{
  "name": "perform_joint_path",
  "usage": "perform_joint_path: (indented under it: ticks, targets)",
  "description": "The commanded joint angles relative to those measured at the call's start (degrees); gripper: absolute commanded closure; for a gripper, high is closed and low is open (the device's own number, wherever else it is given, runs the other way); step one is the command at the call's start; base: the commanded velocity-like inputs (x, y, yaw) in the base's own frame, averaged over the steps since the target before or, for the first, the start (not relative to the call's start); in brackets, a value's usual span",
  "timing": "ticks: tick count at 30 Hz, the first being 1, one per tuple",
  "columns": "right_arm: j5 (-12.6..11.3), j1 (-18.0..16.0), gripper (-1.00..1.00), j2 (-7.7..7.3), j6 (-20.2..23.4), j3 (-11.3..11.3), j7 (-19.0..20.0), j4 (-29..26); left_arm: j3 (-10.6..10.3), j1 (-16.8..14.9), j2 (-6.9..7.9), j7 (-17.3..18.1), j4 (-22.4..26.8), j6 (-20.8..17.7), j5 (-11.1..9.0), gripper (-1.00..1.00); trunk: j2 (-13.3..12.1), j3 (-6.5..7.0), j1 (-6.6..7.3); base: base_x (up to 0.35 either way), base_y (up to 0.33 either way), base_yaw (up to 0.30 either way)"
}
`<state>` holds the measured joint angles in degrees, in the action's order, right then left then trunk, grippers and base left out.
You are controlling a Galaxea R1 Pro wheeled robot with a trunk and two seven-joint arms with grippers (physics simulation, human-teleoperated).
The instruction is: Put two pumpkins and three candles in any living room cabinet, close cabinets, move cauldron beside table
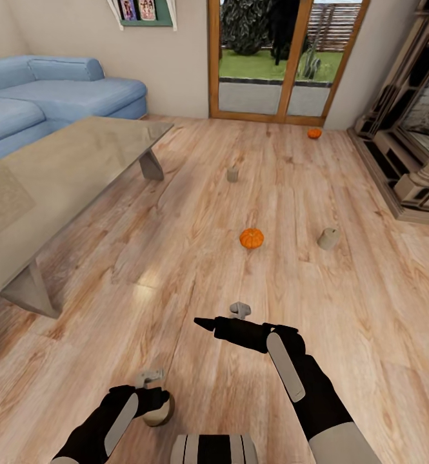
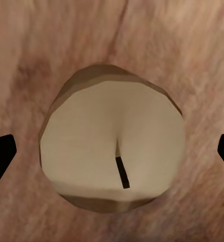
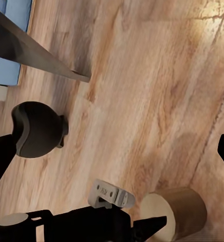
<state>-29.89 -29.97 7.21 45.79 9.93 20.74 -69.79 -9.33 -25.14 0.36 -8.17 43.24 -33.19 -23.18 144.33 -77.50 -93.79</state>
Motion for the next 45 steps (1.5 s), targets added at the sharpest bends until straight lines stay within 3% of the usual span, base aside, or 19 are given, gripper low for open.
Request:
perform_joint_path:
  ticks: [1,8,13,19,28,32,45]
  targets:
    - [0.0,0.0,-1.0,0.0,0.0,0.0,0.0,0.0,0.0,0.0,0.0,0.0,0.0,0.0,0.0,-1.0,0.0,-0.23,-0.02,0.0,0.0,0.0]
    - [-0.1,0.0,-1.0,0.0,0.0,0.0,0.0,0.0,-0.2,0.0,0.0,0.0,0.0,1.1,0.1,-1.0,0.1,-1.78,-0.2,0.0,0.0,0.0]
    - [-0.1,0.0,-1.0,0.0,0.0,0.0,0.0,0.0,-0.2,0.0,0.0,0.0,0.0,1.2,0.1,-1.0,0.1,-1.78,-0.2,0.0,0.0,0.0]
    - [-0.1,0.0,-1.0,0.0,0.0,0.0,0.0,-0.1,-0.3,0.0,0.0,0.0,0.0,1.3,0.1,-1.0,0.2,-3.11,-0.36,0.0,0.0,0.0]
    - [-0.1,0.0,-1.0,0.0,0.0,0.0,0.0,-0.1,-0.3,0.0,0.0,0.0,0.0,1.3,0.1,-1.0,0.2,-3.11,-0.36,0.0,0.0,0.0]
    - [-0.1,0.0,-1.0,0.0,0.0,0.0,0.0,-0.1,-0.3,0.0,0.0,0.0,0.0,1.3,0.1,-1.0,0.2,-3.99,-0.46,0.0,0.0,0.0]
    - [-0.1,0.0,-1.0,0.0,0.0,0.0,0.0,-0.1,-0.2,0.0,0.0,0.0,0.0,1.1,-0.1,-1.0,0.2,-3.99,-0.46,0.0,0.0,0.0]
